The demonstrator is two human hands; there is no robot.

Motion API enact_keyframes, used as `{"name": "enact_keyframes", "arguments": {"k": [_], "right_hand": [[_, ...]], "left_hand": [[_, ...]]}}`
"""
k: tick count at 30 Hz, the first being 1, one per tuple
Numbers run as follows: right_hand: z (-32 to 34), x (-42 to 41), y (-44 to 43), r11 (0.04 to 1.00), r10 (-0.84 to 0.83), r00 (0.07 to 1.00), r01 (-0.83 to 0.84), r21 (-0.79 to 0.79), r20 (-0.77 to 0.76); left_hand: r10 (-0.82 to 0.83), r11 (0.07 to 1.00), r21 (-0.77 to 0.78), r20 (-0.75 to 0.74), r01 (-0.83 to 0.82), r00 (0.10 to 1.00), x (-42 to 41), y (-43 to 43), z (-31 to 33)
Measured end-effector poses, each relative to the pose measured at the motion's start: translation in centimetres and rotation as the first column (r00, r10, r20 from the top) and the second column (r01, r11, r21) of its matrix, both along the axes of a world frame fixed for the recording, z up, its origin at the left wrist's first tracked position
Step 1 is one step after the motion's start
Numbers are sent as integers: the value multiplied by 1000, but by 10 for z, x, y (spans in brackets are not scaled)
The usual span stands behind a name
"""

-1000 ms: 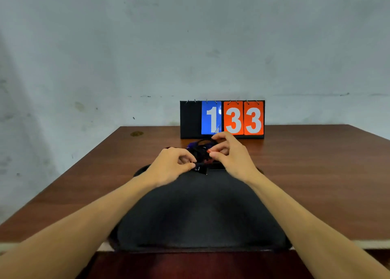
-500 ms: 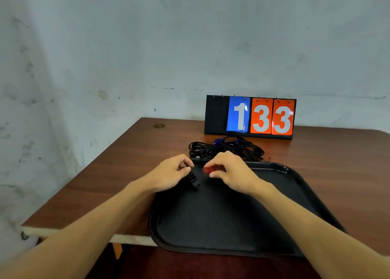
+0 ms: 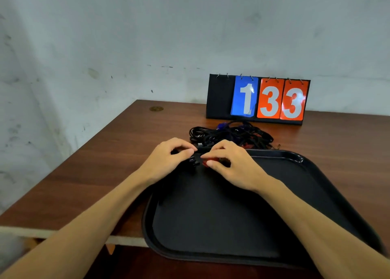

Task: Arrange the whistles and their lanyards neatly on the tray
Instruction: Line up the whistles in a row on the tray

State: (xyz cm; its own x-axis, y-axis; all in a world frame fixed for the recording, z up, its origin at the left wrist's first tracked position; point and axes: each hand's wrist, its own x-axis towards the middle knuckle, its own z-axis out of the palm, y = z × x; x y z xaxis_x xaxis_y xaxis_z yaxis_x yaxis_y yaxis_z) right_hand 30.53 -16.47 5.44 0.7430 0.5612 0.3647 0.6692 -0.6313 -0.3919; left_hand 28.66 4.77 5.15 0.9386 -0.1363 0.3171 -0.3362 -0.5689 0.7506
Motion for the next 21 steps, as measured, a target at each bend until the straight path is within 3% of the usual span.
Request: {"name": "enact_keyframes", "arguments": {"k": [4, 16, 21], "right_hand": [[-1, -3, 1, 997, 22, 999, -19, 78, -35], [-3, -8, 12, 976, 77, 988, -47, 215, -133], [-5, -8, 16, 975, 82, 987, -50, 216, -141]], "left_hand": [[-66, 995, 64, -71, 71, 995, 0, 4, 0], [-188, 966, -186, -36, 178, 982, -5, 5, 2], [-188, 961, -214, -47, 174, 981, -3, 5, 0]]}}
